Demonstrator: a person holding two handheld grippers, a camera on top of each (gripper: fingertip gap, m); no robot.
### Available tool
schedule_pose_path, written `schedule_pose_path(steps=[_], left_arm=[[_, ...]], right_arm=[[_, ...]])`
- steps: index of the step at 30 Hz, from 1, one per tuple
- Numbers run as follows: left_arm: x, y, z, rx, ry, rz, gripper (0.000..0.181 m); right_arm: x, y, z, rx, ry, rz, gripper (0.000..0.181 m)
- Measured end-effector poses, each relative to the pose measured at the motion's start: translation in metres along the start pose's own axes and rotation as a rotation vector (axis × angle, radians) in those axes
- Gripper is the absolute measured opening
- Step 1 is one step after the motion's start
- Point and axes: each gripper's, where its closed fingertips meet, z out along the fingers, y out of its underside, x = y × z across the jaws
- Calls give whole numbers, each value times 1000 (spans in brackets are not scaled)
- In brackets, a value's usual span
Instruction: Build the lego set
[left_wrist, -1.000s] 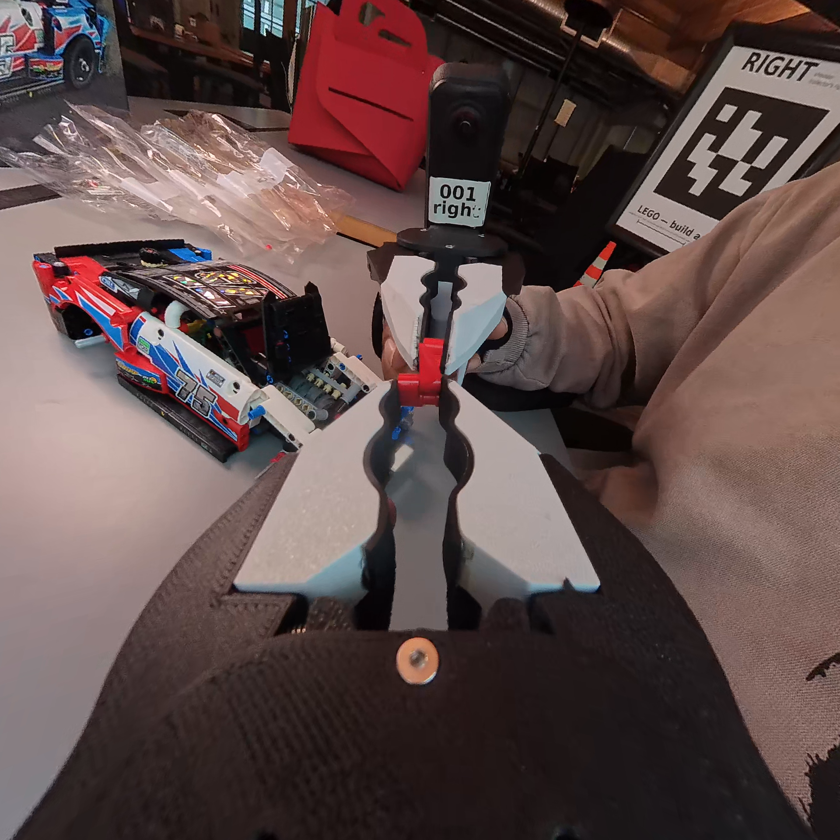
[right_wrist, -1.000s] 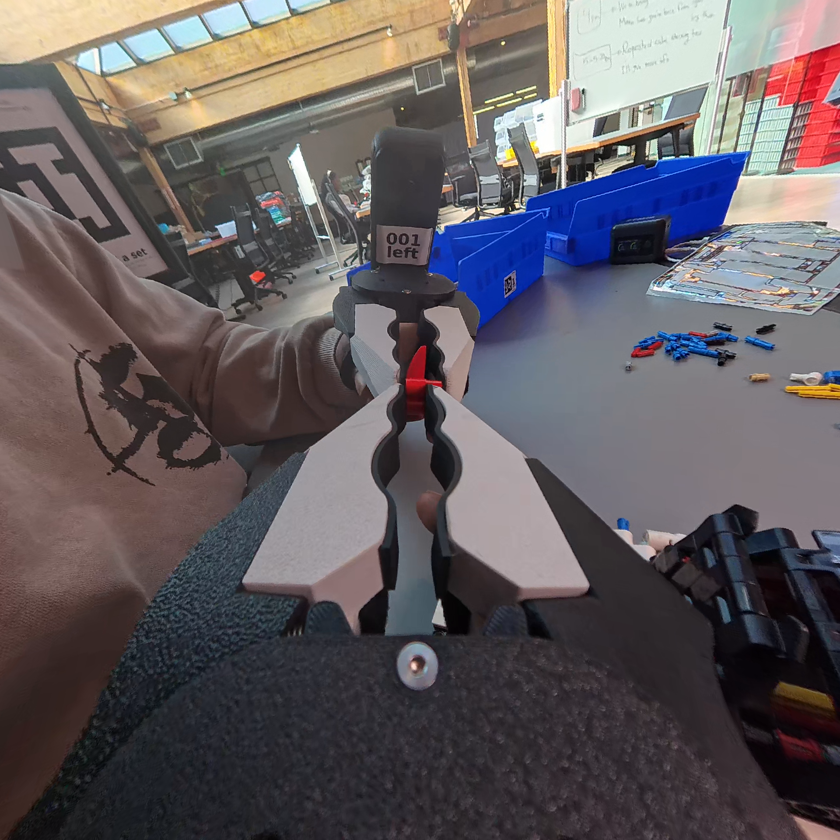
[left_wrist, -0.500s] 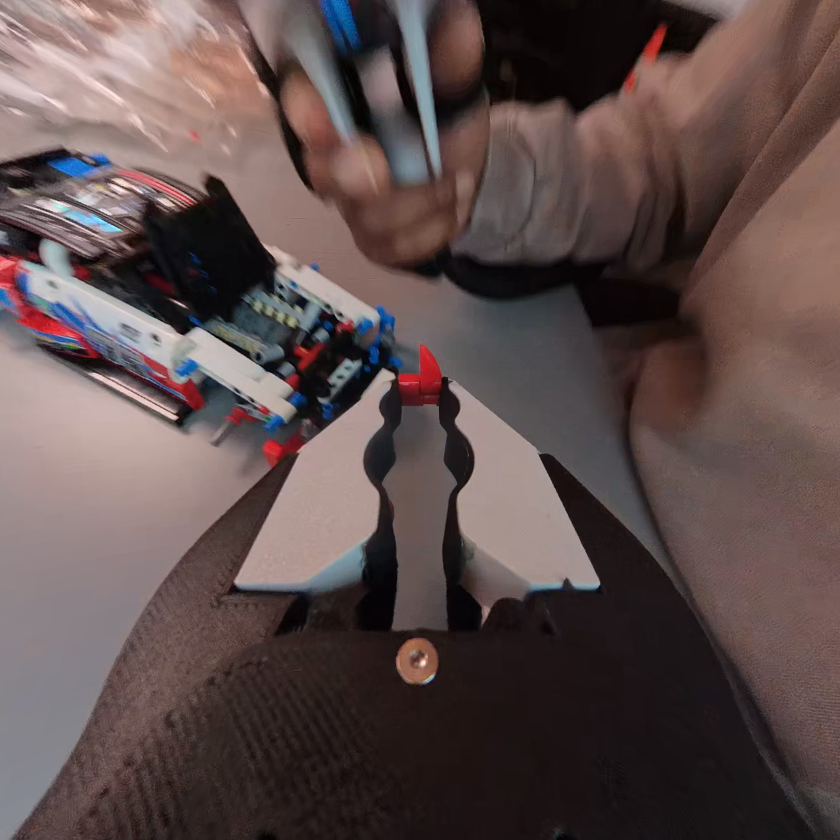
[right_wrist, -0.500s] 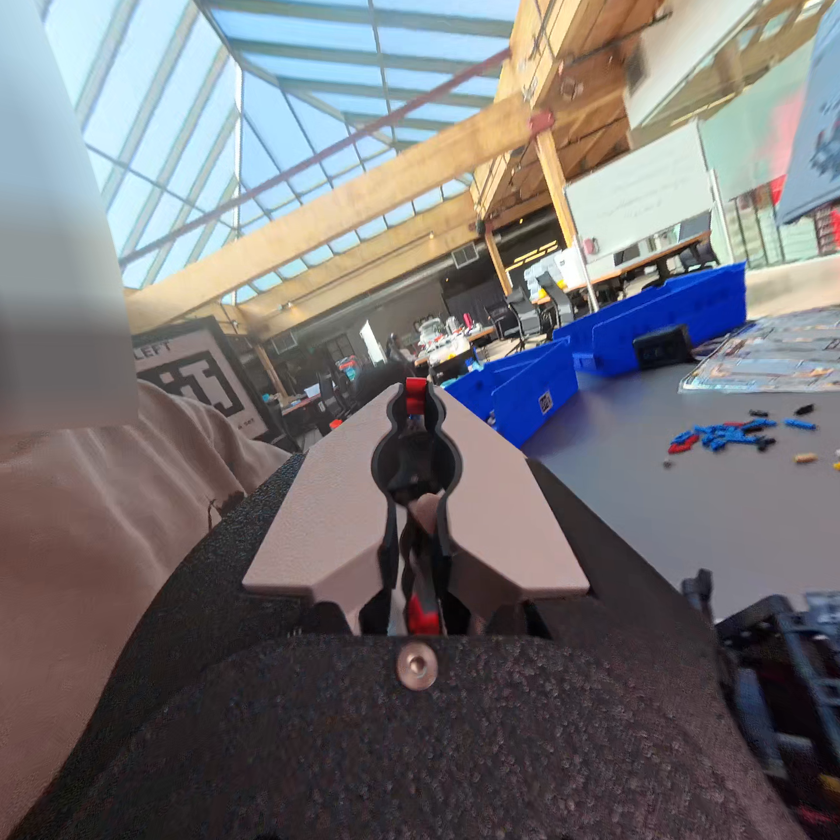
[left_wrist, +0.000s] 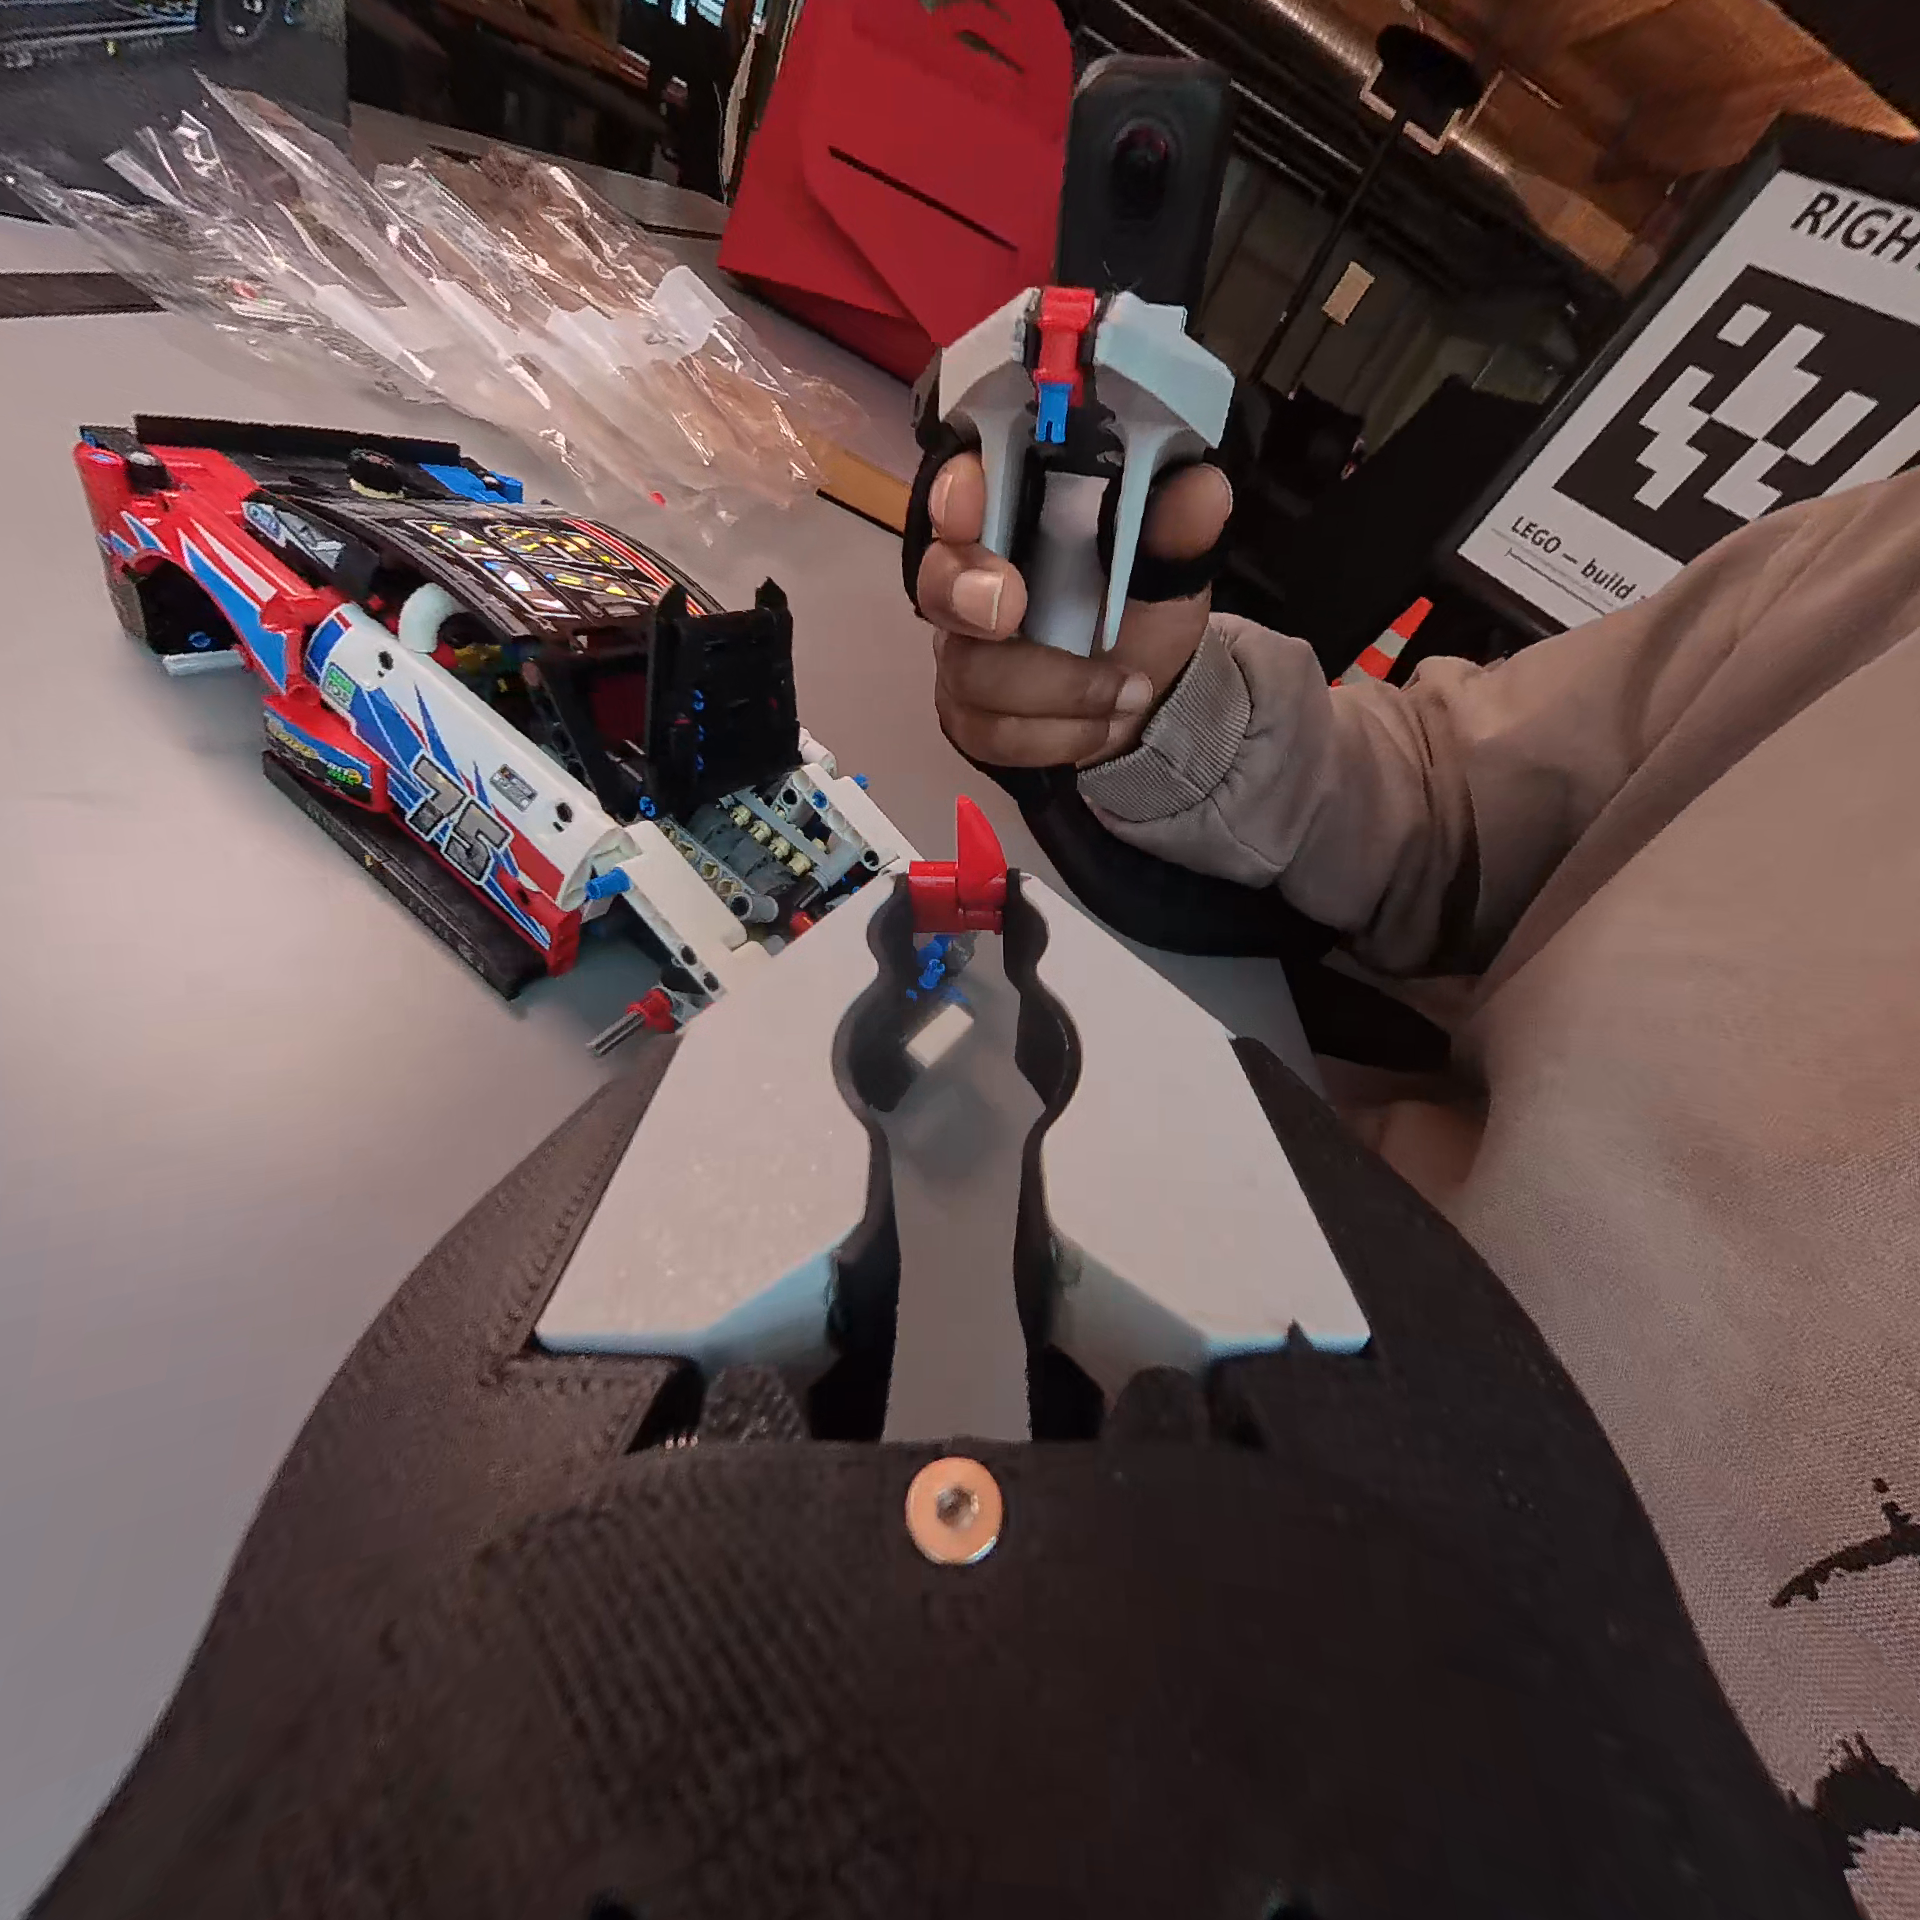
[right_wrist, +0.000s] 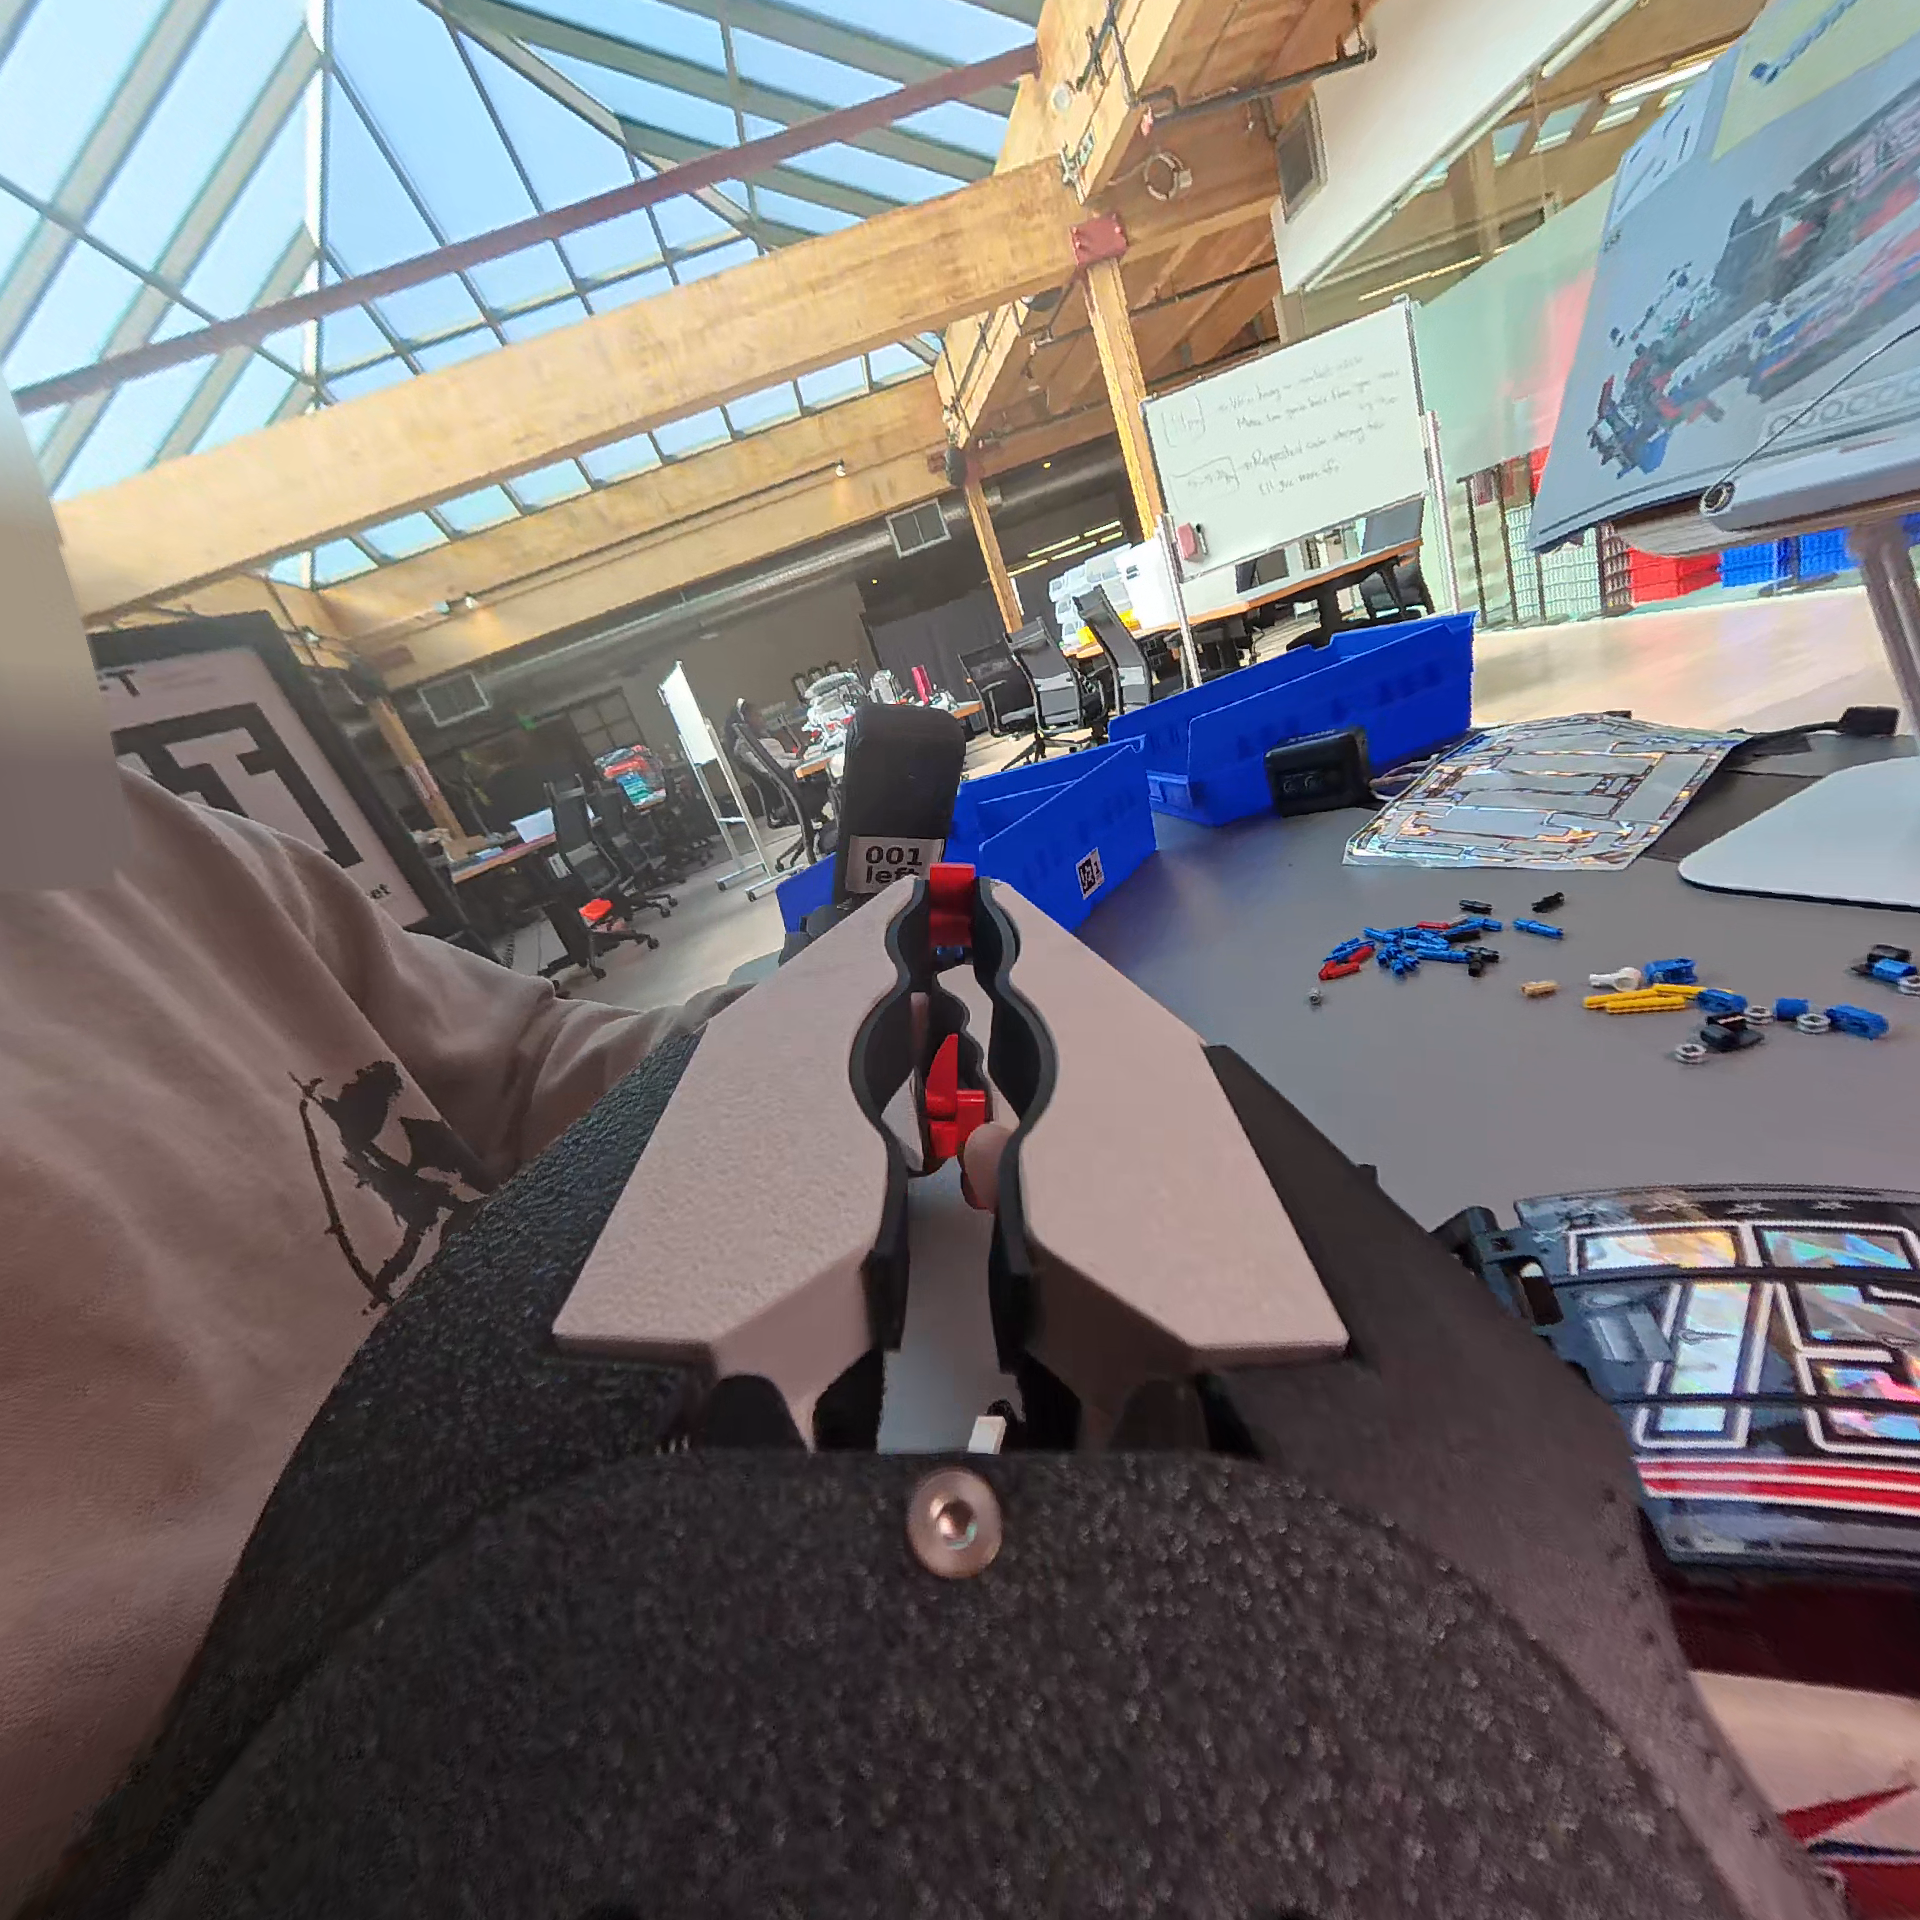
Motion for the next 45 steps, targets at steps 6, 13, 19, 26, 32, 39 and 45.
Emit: schedule_pose_path(steps=[6, 13, 19, 26, 32, 39, 45], left_arm=[[-5, -7, -7, 65, 17, -103, 15], [-8, -13, -11, 114, 22, -176, 15], [-11, -14, -12, 141, 37, -239, 15], [-13, -11, -11, 127, 21, -241, 15], [-36, 4, -15, 23, -132, -216, 15], [-64, 31, -29, -206, -338, -100, 15], [-60, 62, -44, -542, -369, 54, 15]], right_arm=[[6, 0, -1, 18, 19, 24, 4], [10, 5, 0, 14, 26, 52, 4], [11, 6, 0, 21, 20, 69, 4], [15, 11, 1, 0, 36, 81, 4], [19, 16, 1, -24, 54, 85, 4], [22, 23, 3, -62, 80, 89, 5], [28, 34, 4, -122, 114, 83, 5]])
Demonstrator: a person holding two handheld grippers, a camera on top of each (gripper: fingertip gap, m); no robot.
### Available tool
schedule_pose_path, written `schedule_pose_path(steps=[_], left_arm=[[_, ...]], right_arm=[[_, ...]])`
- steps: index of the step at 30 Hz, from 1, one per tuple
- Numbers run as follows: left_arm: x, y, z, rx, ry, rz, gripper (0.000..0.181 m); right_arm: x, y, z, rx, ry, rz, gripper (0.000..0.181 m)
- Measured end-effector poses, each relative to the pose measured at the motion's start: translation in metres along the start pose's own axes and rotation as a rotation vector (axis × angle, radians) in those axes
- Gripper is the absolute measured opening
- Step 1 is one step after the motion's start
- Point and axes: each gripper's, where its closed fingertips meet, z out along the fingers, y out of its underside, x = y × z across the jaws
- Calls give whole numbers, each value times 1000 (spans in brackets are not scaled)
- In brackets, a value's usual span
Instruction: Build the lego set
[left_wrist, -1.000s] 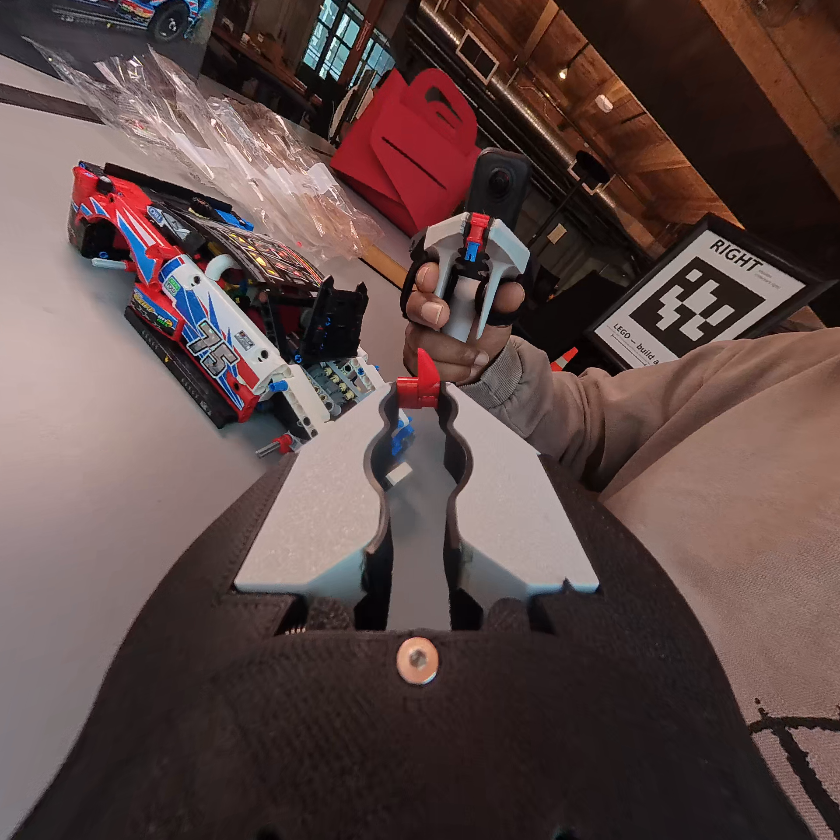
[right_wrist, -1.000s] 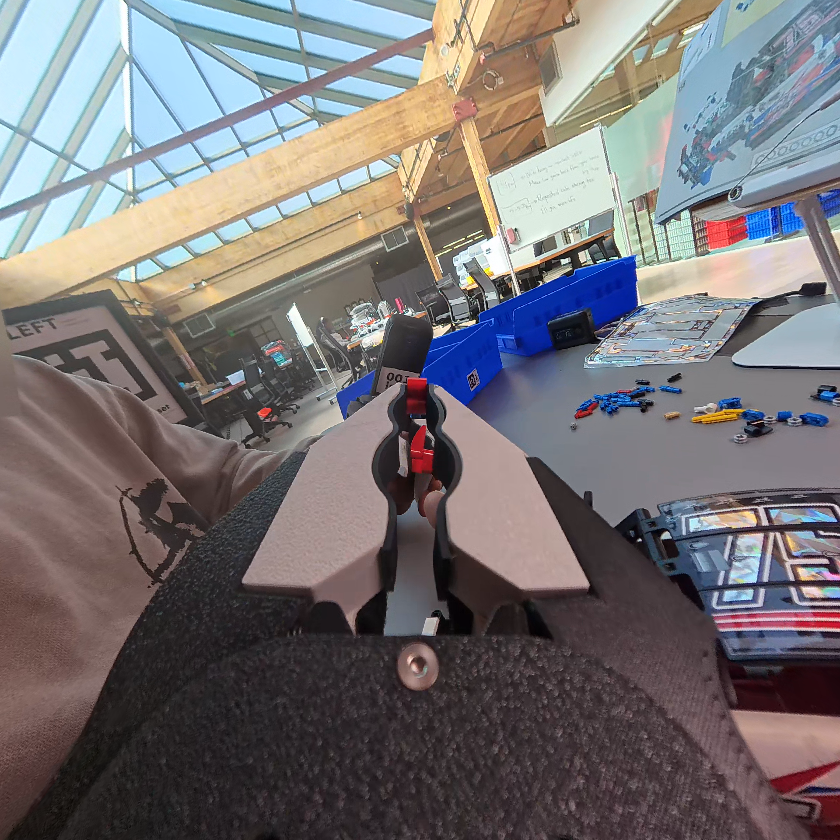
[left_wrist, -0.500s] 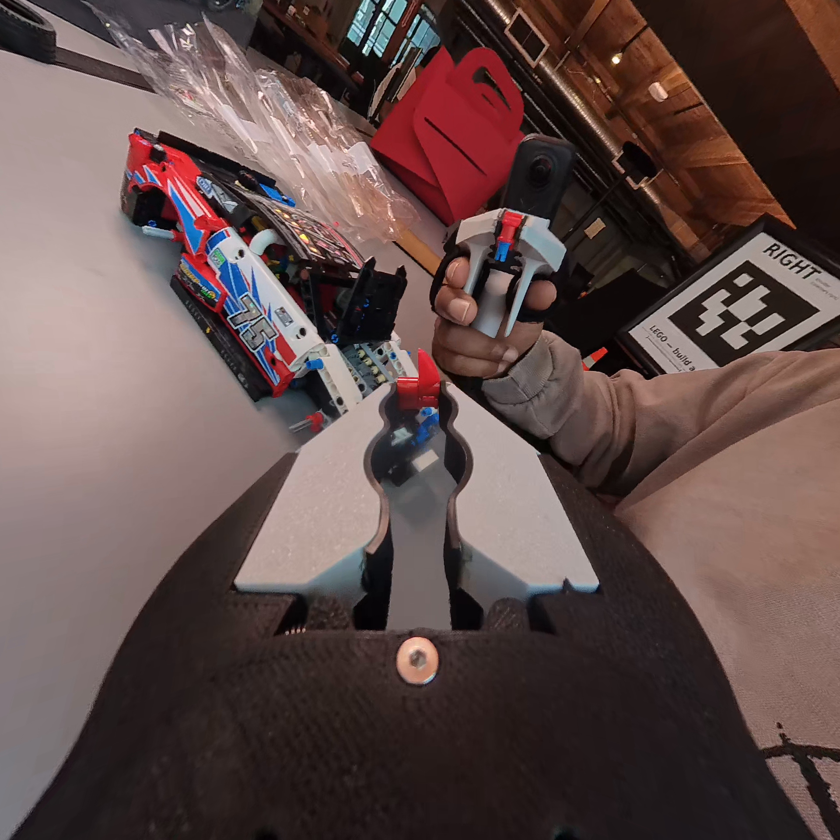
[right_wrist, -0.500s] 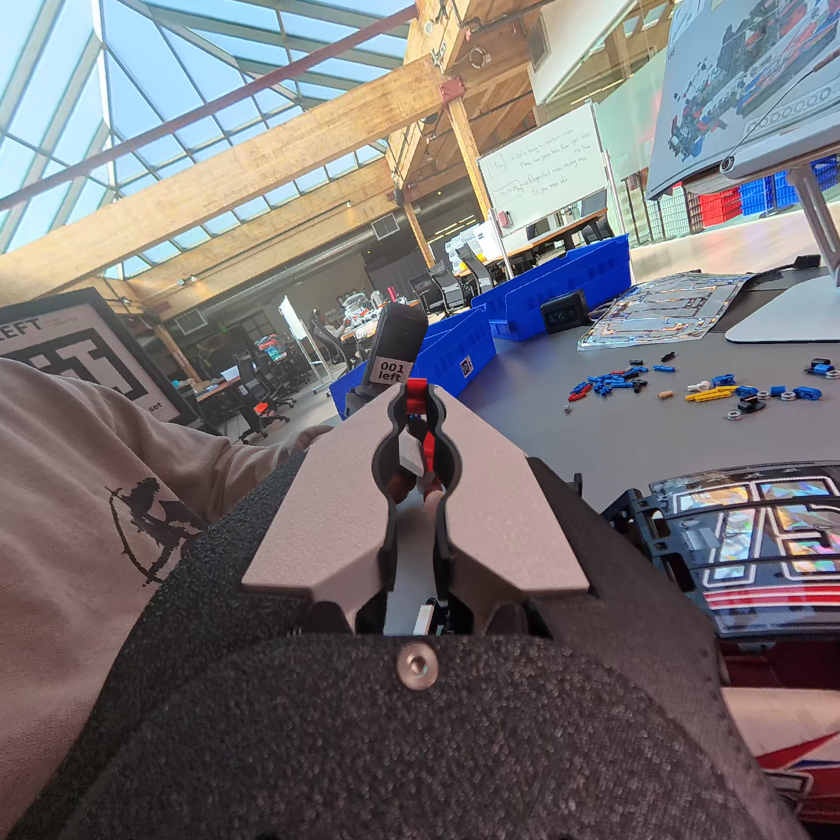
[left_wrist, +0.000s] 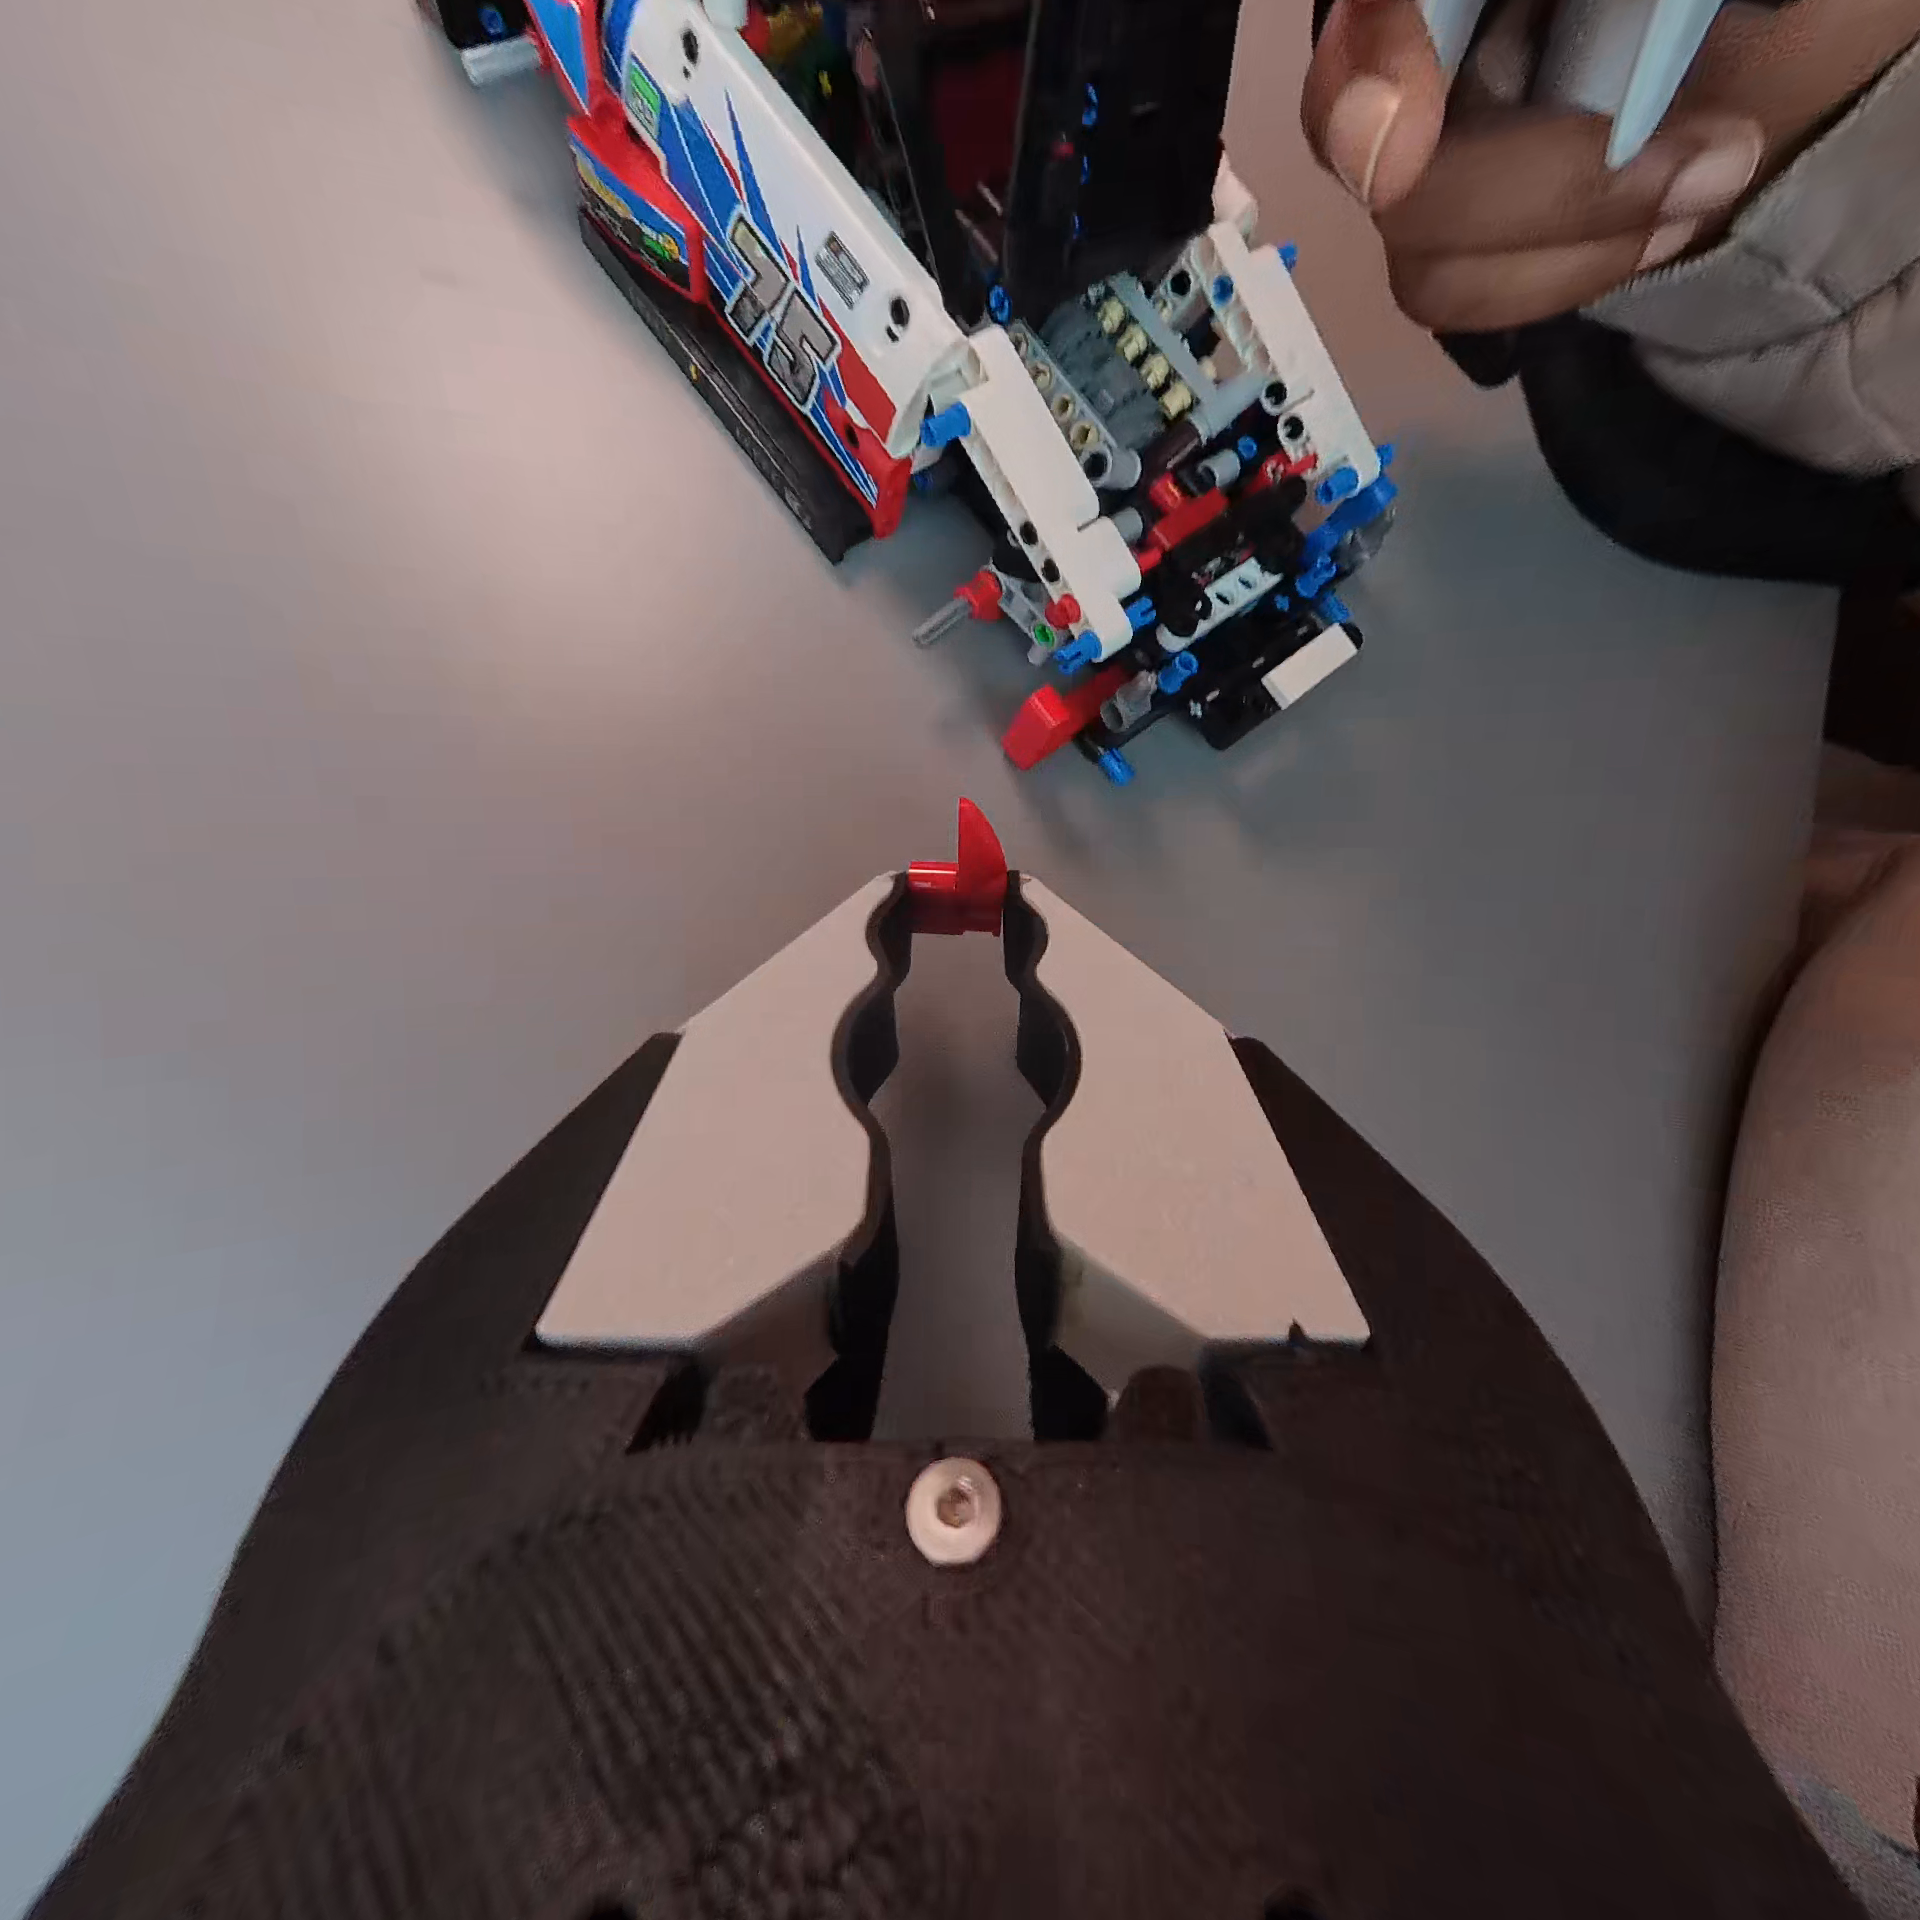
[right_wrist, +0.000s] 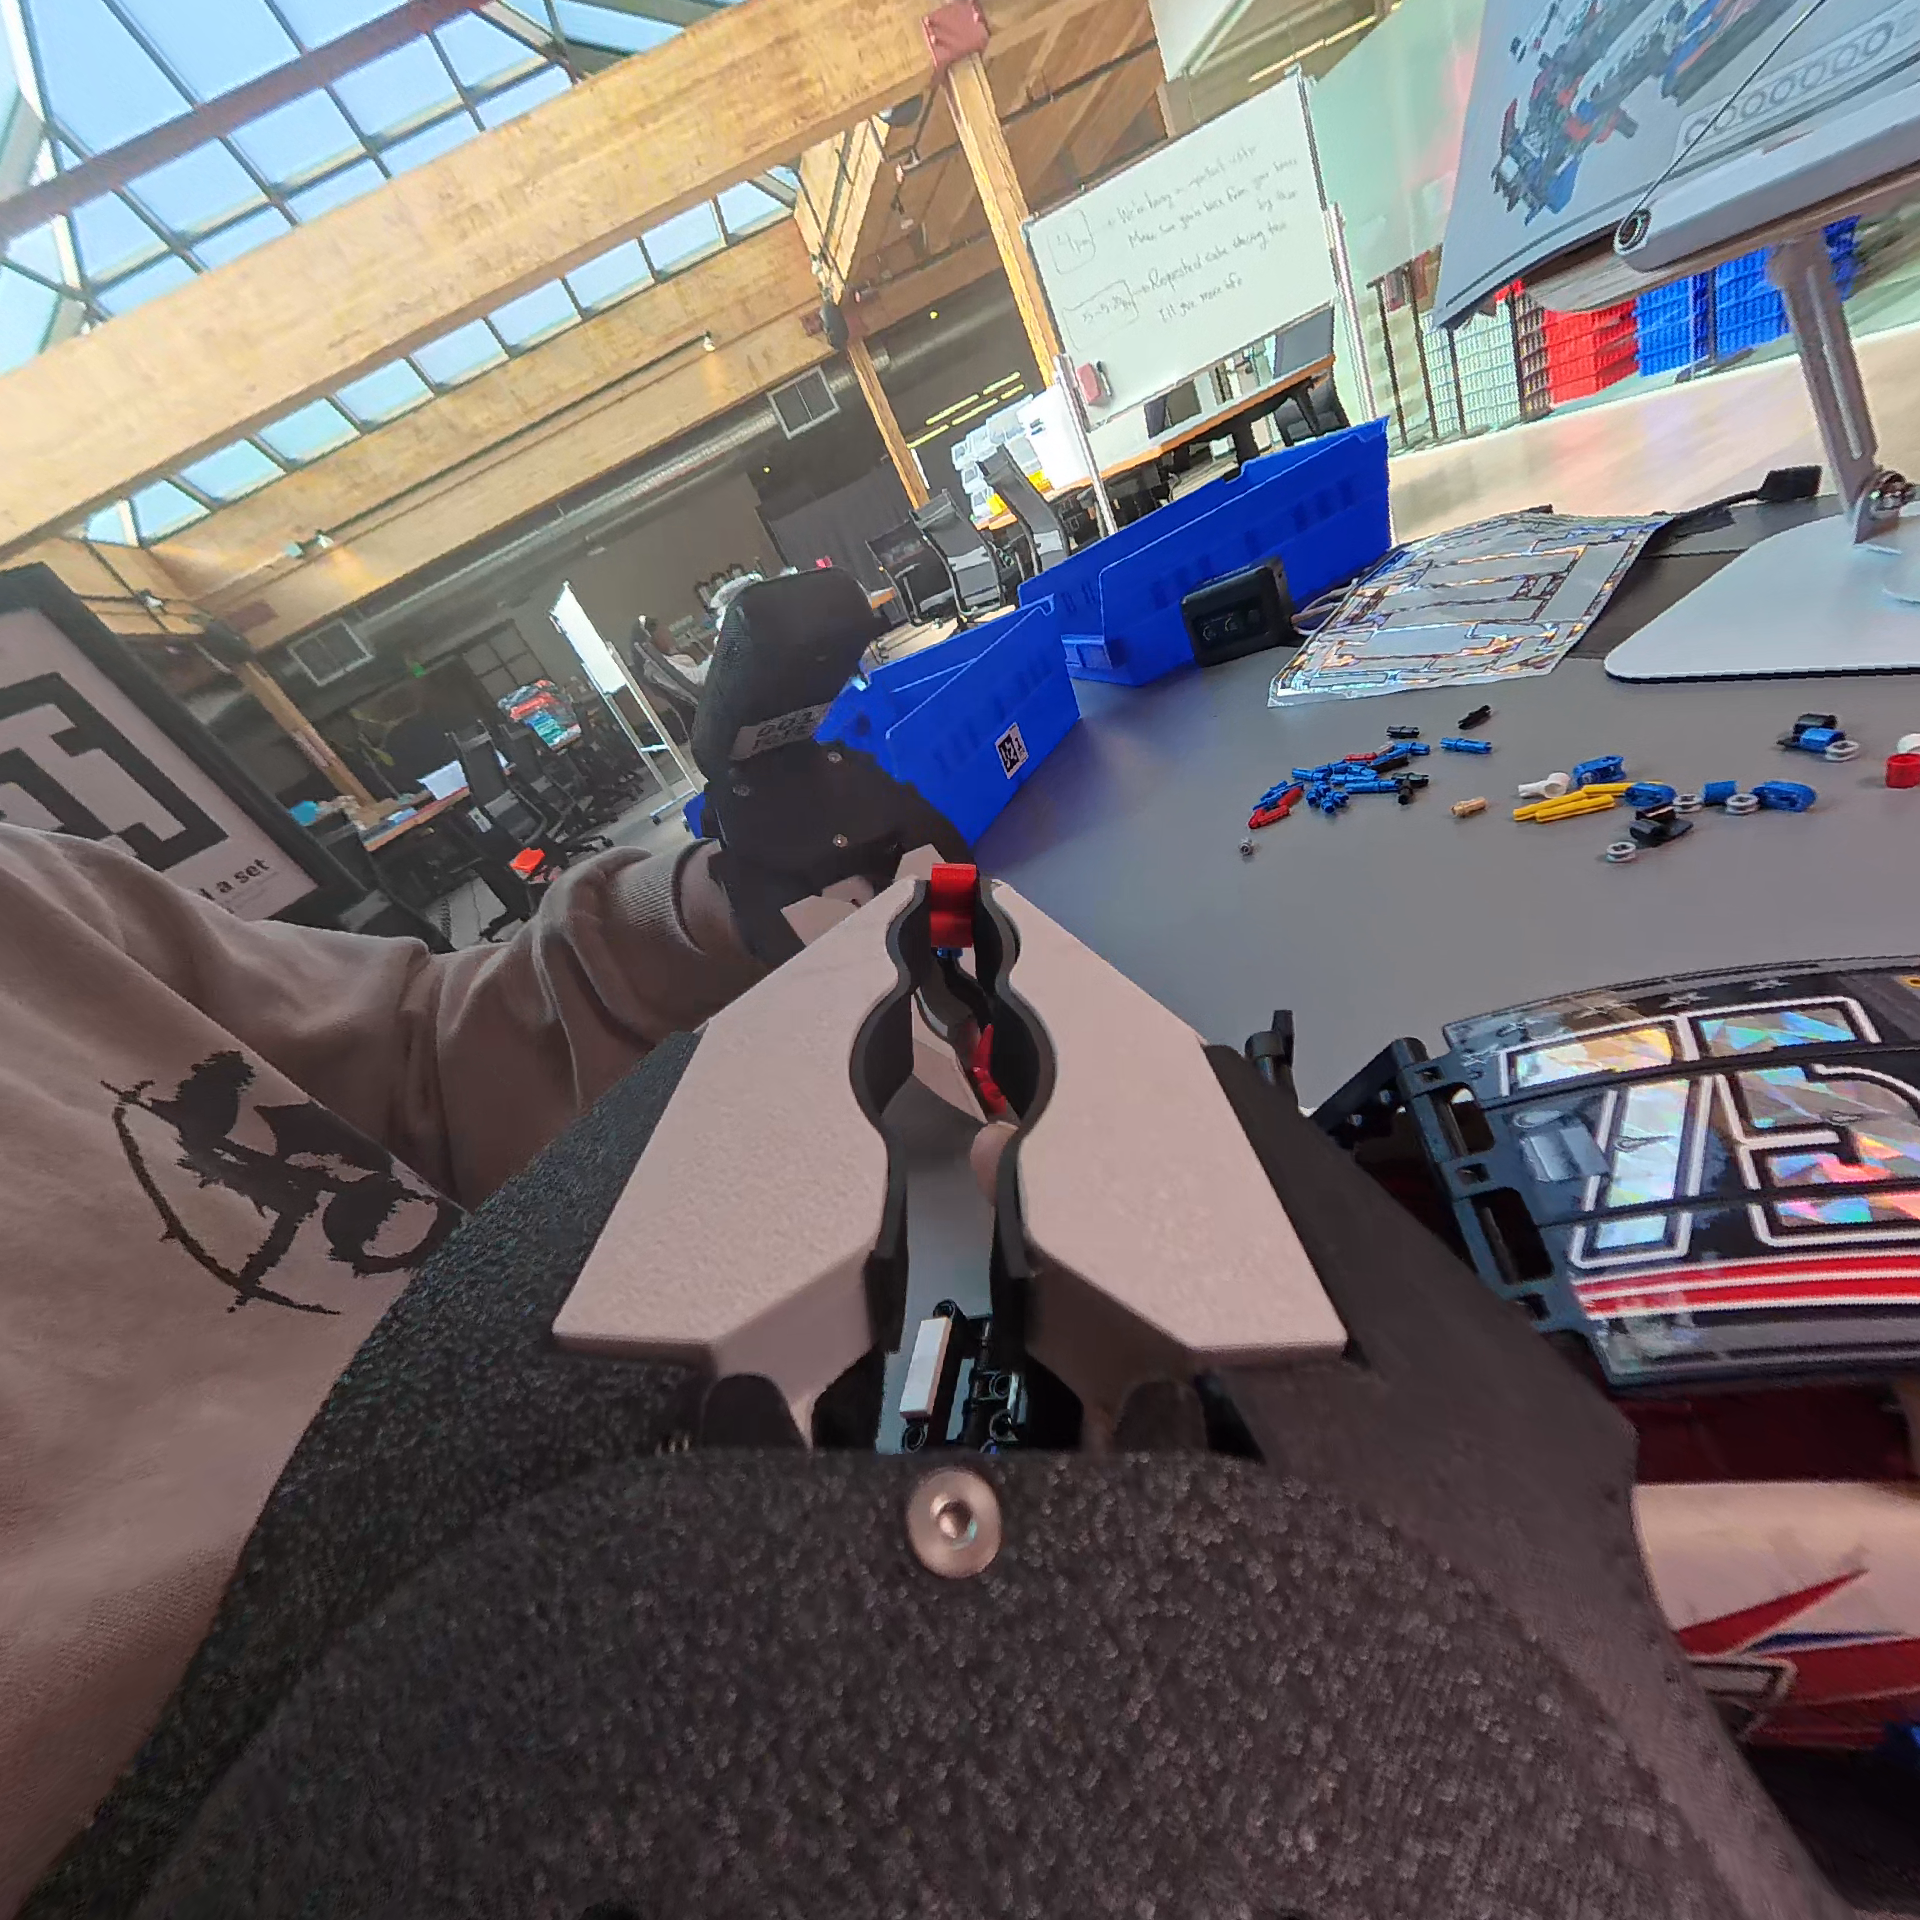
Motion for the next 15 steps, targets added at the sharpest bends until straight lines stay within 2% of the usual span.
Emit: schedule_pose_path(steps=[6, 10, 15], left_arm=[[15, 27, -11, -327, 80, 139, 15], [17, 37, -11, -487, 111, 188, 15], [12, 38, -6, -564, 64, 249, 18]], right_arm=[[-3, 7, 3, -42, -6, 3, 5], [-6, 10, 4, -65, -7, -14, 5], [-8, 12, 4, -78, -9, -12, 5]])
